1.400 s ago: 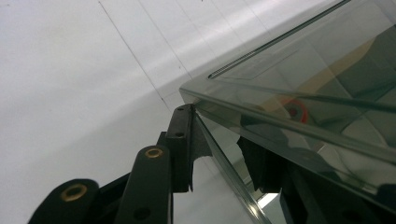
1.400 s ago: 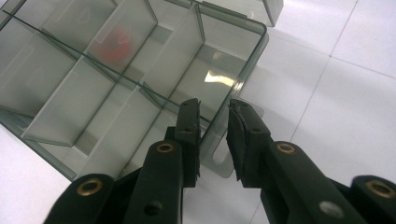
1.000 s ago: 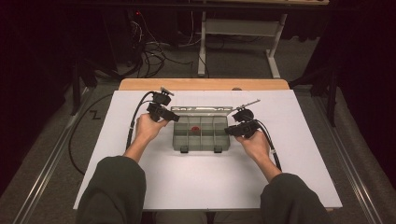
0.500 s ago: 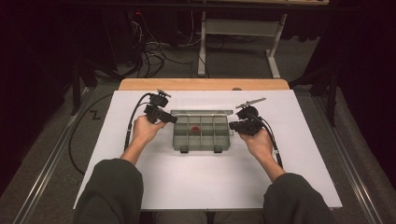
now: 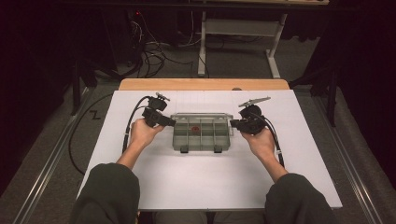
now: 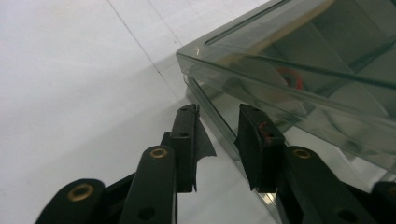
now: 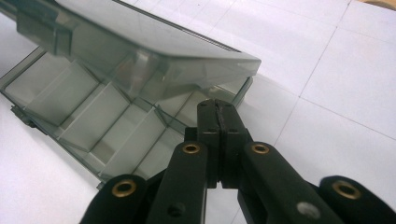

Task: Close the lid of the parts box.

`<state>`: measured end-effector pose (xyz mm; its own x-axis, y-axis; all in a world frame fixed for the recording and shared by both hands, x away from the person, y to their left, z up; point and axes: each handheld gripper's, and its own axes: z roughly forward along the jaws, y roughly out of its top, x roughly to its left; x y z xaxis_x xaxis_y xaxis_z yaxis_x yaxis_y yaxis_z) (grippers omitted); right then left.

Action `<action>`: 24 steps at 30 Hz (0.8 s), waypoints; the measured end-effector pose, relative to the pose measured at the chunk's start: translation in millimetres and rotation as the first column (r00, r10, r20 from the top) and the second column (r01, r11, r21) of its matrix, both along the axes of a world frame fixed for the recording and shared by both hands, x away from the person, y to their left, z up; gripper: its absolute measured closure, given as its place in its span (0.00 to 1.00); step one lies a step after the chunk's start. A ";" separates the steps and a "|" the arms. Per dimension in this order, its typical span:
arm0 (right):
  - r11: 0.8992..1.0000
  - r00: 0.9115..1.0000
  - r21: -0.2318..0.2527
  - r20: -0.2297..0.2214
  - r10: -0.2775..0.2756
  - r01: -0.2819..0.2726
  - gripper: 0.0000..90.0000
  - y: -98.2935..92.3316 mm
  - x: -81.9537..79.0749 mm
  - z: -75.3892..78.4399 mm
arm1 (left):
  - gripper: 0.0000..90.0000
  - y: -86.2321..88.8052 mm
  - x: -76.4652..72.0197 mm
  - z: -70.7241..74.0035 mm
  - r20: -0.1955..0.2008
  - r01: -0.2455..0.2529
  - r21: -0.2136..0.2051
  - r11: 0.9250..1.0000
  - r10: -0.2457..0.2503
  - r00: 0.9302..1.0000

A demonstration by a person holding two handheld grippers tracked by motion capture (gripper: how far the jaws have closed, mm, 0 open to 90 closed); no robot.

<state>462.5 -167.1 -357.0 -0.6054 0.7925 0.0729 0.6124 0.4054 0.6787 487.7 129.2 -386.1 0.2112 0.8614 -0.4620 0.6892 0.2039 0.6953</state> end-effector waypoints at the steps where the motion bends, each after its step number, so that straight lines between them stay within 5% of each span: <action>1: 1.000 1.000 0.000 0.001 0.001 -0.001 1.00 -0.2 -0.2 0.2 | 0.77 0.4 -1.1 0.1 0.003 -0.002 -0.006 1.000 0.002 1.000; 24: 1.000 1.000 0.005 -0.003 0.025 -0.025 1.00 1.1 -4.6 0.3 | 0.86 6.1 -24.9 12.0 0.076 0.030 -0.074 0.997 -0.024 0.997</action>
<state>457.9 -166.0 -356.6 -0.6252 0.7765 0.0788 0.6041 0.4174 0.6789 462.8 135.4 -374.1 0.2703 0.8187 -0.5066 0.6415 0.2393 0.7289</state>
